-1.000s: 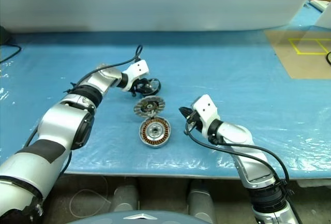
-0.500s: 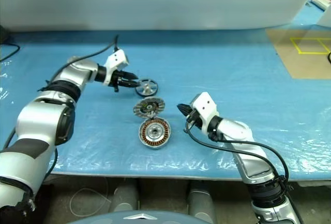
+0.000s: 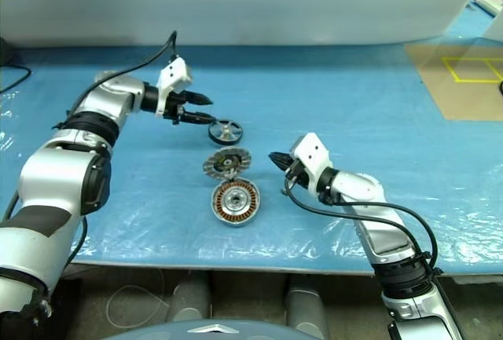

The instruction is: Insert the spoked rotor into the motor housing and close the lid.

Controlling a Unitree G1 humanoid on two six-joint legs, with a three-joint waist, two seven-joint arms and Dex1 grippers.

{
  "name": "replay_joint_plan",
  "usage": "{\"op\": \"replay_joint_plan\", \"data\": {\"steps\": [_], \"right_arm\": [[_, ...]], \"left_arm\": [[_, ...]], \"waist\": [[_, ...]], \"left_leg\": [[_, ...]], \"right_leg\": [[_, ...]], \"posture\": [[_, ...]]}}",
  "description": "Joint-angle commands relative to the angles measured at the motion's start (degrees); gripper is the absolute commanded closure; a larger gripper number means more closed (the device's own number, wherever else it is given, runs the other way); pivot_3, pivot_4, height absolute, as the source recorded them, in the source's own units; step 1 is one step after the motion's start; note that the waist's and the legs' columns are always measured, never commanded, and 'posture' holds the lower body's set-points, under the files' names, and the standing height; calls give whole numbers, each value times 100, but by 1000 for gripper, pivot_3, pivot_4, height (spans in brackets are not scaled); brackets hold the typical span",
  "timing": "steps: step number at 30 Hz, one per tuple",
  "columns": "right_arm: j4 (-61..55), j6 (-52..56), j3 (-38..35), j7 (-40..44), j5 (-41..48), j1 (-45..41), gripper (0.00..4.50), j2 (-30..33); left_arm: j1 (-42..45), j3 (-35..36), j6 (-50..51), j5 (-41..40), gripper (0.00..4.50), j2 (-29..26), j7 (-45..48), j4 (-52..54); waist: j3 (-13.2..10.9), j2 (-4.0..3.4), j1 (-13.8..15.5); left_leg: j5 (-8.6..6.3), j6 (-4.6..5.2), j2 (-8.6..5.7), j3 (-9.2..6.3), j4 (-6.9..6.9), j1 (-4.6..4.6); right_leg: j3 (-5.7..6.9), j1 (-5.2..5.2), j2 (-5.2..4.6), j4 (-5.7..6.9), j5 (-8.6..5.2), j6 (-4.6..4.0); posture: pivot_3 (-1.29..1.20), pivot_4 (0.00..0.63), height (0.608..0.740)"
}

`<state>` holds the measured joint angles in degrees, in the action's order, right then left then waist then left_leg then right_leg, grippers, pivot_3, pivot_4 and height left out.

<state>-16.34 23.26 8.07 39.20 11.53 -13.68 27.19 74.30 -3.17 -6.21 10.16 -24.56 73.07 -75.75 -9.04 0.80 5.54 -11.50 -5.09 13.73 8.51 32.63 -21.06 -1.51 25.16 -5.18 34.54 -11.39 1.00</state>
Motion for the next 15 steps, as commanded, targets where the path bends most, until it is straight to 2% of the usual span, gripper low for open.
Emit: {"op": "replay_joint_plan", "data": {"steps": [1,8,15], "right_arm": [[-186,-98,-25,-9,11,45,4500,3],[-349,-83,-32,-153,-63,231,4500,-10],[-550,-50,-39,-289,-108,443,4500,-17]], "left_arm": [[98,-154,-63,166,865,93,-360,-2],[-5,-301,240,400,865,418,-1045,-150],[-149,-481,359,660,865,516,-1524,-219]], "waist": [[-1,1,1],[-1,2,-3],[-2,3,1]], "left_leg": [[0,0,0,0,1,0],[0,0,0,0,3,1],[0,0,0,-1,4,2]], "right_leg": [[0,0,0,0,0,0],[-1,-1,0,3,1,1],[-1,-1,0,4,1,2]], "posture": [[0,150,740],[0,150,740],[0,150,740]]}}
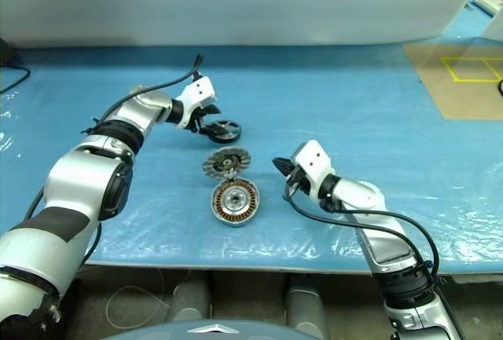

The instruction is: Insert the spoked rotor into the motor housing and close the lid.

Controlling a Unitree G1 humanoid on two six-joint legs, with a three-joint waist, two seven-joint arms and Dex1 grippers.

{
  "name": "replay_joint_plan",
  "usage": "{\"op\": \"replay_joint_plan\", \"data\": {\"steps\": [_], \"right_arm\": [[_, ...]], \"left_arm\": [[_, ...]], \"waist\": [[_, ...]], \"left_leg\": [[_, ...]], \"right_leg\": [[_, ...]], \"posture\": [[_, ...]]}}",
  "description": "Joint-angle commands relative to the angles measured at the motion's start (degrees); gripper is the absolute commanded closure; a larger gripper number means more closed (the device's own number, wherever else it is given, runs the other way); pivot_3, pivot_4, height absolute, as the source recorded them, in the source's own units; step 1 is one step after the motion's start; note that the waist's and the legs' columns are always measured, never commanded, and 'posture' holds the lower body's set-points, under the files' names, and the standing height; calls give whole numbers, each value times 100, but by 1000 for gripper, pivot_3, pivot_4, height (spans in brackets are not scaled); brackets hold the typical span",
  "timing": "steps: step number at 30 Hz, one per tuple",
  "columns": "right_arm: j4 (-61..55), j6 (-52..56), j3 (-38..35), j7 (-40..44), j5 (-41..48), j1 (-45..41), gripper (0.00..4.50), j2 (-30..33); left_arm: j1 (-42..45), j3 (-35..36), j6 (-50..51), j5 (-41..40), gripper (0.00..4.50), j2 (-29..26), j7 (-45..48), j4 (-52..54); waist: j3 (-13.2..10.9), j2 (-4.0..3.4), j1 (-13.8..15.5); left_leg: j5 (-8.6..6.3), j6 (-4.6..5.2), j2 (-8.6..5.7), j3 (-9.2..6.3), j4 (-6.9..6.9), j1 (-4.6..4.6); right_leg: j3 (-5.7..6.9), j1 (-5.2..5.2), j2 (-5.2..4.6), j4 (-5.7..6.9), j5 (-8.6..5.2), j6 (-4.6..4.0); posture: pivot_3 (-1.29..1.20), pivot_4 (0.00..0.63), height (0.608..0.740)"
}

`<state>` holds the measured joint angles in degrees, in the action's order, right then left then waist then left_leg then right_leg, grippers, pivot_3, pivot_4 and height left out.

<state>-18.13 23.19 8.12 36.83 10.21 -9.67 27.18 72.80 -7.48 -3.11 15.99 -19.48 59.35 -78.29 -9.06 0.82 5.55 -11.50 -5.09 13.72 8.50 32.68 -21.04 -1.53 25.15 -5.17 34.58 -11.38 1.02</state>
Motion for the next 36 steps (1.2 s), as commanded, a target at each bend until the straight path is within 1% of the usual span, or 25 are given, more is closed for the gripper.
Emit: {"op": "replay_joint_plan", "data": {"steps": [1,9,16,19,23,26,31,36], "right_arm": [[-421,-6,-62,-50,59,69,4500,-12],[-640,152,-159,-12,233,116,4500,26],[-717,204,-207,-12,257,205,4500,69],[-714,214,-213,-15,249,199,4500,70],[-695,204,-209,-24,237,177,4500,60],[-685,193,-197,-27,228,171,4500,54],[-658,183,-200,5,245,154,4500,63],[-626,99,-226,201,345,128,4500,111]], "left_arm": [[-16,-74,26,111,865,19,-203,32],[-113,19,2,58,865,160,-394,21],[-170,-117,26,203,865,163,-311,4],[-175,-108,72,196,1467,155,-231,0],[-183,-48,133,144,2586,134,-173,4],[-183,2,178,101,2673,123,-159,9],[-150,123,236,9,2685,68,-46,20],[9,361,146,-219,2685,-62,280,87]], "waist": [[0,0,1],[-1,2,9],[-1,2,2],[-1,2,2],[-1,1,12],[-1,1,13],[-1,1,12],[-1,1,10]], "left_leg": [[0,0,0,0,0,0],[0,0,0,-1,3,0],[0,0,-1,-1,3,1],[0,0,0,-1,3,2],[0,0,-1,-1,3,12],[0,0,-2,-1,8,14],[0,1,-2,-1,9,14],[0,0,-2,-1,6,9]], "right_leg": [[0,0,0,0,0,0],[0,-1,-1,0,0,0],[-1,-1,-1,0,0,0],[-1,-1,-1,0,0,0],[-2,-13,-2,0,-1,-1],[-3,-17,-4,0,-11,-18],[-4,-16,-3,-1,-11,-17],[-3,-11,-3,-2,-7,-10]], "posture": [[0,150,740],[0,150,740],[0,150,740],[0,150,740],[0,150,740],[0,150,740],[0,150,740],[0,150,740]]}}
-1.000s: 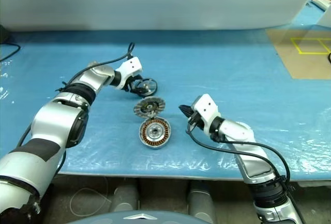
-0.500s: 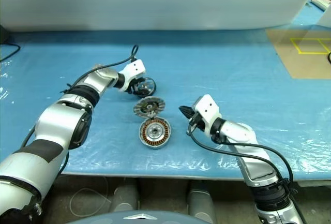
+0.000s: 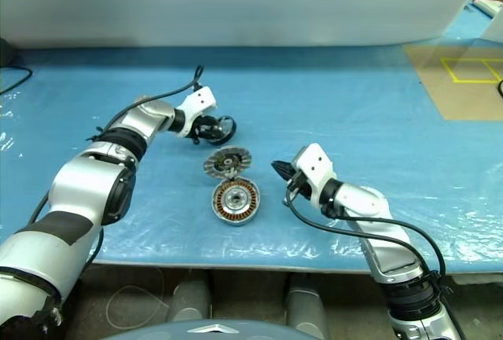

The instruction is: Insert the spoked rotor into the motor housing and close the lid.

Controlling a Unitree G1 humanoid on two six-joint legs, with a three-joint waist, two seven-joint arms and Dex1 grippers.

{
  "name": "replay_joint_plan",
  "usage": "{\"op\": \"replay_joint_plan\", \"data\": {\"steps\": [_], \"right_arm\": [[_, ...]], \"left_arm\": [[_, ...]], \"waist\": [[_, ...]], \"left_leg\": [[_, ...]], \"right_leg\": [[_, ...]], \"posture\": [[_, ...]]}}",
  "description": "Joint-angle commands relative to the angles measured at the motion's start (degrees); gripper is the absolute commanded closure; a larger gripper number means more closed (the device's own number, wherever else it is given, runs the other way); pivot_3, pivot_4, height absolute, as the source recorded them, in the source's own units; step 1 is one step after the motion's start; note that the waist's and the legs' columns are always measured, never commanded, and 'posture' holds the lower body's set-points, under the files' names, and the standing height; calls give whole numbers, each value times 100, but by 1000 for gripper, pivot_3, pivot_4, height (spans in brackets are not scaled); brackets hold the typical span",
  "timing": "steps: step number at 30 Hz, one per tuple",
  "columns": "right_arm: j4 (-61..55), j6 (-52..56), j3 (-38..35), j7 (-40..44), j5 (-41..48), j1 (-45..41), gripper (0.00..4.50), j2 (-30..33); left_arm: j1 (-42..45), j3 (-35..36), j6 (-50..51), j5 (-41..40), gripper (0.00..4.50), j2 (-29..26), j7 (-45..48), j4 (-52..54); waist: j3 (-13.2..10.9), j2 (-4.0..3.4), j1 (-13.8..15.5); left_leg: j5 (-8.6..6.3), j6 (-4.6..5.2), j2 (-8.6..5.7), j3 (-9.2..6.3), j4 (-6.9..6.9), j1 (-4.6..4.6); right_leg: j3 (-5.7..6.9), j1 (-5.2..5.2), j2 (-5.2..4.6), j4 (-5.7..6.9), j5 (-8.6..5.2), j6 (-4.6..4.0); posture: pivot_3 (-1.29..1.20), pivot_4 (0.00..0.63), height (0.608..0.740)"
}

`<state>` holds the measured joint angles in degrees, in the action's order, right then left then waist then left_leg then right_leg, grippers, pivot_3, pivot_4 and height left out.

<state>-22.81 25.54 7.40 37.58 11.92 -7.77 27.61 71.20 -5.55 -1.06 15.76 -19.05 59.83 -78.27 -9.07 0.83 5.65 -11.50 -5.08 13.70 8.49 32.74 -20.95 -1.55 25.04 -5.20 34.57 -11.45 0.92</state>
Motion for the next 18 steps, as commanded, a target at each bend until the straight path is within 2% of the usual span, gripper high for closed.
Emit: {"op": "replay_joint_plan", "data": {"steps": [1,6,10,18], "right_arm": [[-141,-154,-158,168,193,-69,4500,75],[-77,-234,-188,333,300,-123,4500,90],[20,-277,-259,542,446,-149,4500,154],[360,-418,-185,784,462,-430,4500,226]], "left_arm": [[201,217,-87,-248,2685,-142,298,104],[324,433,-280,-498,2685,-355,620,214],[360,707,-255,-912,2685,-488,1315,373],[366,659,-307,-1018,2685,-636,1415,551]], "waist": [[0,0,1],[-4,1,-3],[-6,2,0],[-7,1,-9]], "left_leg": [[0,0,0,0,-1,-3],[0,0,1,0,-5,-7],[0,0,1,0,-6,-7],[0,0,2,0,-4,-6]], "right_leg": [[1,3,0,0,3,5],[2,7,1,-3,5,8],[2,7,0,-4,1,2],[2,7,1,-2,-5,-8]], "posture": [[0,150,740],[0,150,740],[0,150,740],[0,150,740]]}}
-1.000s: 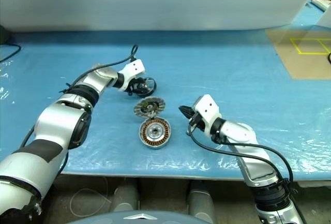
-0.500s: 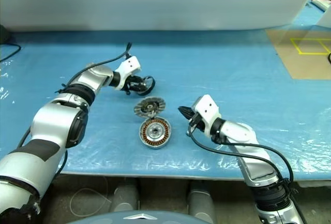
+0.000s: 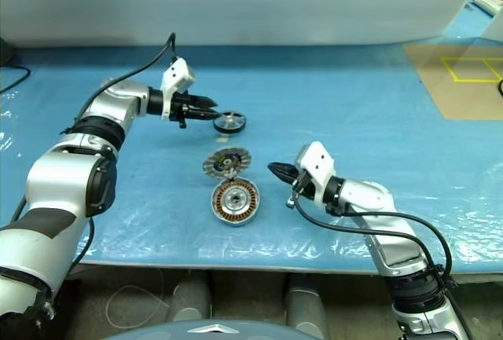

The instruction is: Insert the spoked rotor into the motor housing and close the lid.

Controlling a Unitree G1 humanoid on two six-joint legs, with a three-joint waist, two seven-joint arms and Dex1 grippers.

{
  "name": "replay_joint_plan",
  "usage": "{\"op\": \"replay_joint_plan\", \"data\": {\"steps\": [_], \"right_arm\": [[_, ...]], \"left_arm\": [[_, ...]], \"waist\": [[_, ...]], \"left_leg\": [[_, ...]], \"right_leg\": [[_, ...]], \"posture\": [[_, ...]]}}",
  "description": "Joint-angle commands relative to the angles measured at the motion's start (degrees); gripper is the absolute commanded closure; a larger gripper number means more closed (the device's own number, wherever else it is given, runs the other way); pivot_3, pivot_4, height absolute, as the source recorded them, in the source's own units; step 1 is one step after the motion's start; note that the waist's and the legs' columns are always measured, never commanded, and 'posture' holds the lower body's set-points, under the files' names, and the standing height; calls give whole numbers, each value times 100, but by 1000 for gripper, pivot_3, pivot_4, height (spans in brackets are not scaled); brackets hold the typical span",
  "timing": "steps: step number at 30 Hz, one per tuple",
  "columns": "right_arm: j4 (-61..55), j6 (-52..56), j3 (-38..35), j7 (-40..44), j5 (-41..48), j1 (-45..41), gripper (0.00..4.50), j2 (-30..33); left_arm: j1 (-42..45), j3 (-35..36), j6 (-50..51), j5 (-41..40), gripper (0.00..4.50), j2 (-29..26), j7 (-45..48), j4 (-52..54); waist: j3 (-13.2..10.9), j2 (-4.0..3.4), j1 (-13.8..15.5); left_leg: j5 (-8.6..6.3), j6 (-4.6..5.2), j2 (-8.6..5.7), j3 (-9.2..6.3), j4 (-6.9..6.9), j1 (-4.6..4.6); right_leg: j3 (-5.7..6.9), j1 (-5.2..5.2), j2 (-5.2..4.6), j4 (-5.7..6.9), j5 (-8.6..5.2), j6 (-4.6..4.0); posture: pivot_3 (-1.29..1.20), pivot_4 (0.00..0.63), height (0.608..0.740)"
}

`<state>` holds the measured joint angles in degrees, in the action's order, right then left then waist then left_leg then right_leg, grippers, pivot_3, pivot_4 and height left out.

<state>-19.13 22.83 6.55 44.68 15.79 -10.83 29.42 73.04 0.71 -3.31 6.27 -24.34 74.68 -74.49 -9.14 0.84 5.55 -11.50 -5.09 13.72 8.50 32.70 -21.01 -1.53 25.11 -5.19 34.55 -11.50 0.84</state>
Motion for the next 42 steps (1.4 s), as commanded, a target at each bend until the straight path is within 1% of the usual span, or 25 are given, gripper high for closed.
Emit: {"op": "replay_joint_plan", "data": {"steps": [1,2,5,8,9,11,12,16,21,30,42], "right_arm": [[23,-160,-76,85,62,-157,4500,36],[49,-168,-59,90,52,-186,4500,25],[92,-184,-13,78,24,-240,4500,-12],[39,-191,11,25,6,-201,4500,-31],[-11,-190,-1,-5,3,-143,4500,-28],[-99,-187,-28,-70,-7,-24,4500,-20],[-133,-182,-27,-103,-16,13,4500,-20],[-329,-136,-58,-266,-22,194,4500,-23],[-556,-88,-87,-446,-27,416,4500,-12],[-657,-66,-97,-586,-44,520,4500,28],[-660,-73,-77,-638,-73,485,4500,24]], "left_arm": [[169,-41,-161,18,2685,-105,-233,147],[160,-116,-242,104,2685,-95,-375,124],[199,-179,-179,168,2109,46,-668,11],[207,-294,-171,347,1092,207,-1227,-96],[210,-370,-228,465,807,291,-1637,-130],[220,-416,-202,553,126,436,-2001,-190],[222,-416,-184,568,28,477,-2057,-210],[156,-549,-214,783,28,610,-2491,-283],[91,-637,-243,952,28,722,-2818,-336],[-10,-798,-340,1163,28,648,-2629,-365],[-143,-939,-390,1359,28,677,-2675,-381]], "waist": [[0,0,3],[0,0,4],[0,0,4],[0,0,11],[-1,1,11],[-1,2,14],[-2,3,15],[-3,5,-4],[-4,6,5],[-4,7,9],[-4,7,11]], "left_leg": [[0,0,0,0,0,0],[0,0,0,0,0,0],[0,0,0,0,1,-3],[0,0,0,0,1,-3],[0,0,-1,-1,2,-5],[0,0,-1,-1,5,-9],[0,0,-1,-2,5,-10],[0,0,0,-3,4,-10],[0,0,-1,-3,5,-6],[0,0,-1,-4,5,-7],[0,0,-1,-4,5,-7]], "right_leg": [[0,0,0,0,0,0],[0,0,0,0,0,0],[1,0,0,0,4,6],[2,0,0,1,10,17],[2,0,0,1,10,17],[2,-1,-1,1,11,18],[2,0,0,2,11,18],[2,1,1,1,11,19],[1,0,1,1,11,20],[1,0,1,1,11,20],[1,0,0,1,11,20]], "posture": [[0,150,740],[0,150,740],[0,150,740],[0,150,740],[0,150,740],[0,150,740],[0,150,740],[0,150,740],[0,150,740],[0,150,740],[0,150,740]]}}
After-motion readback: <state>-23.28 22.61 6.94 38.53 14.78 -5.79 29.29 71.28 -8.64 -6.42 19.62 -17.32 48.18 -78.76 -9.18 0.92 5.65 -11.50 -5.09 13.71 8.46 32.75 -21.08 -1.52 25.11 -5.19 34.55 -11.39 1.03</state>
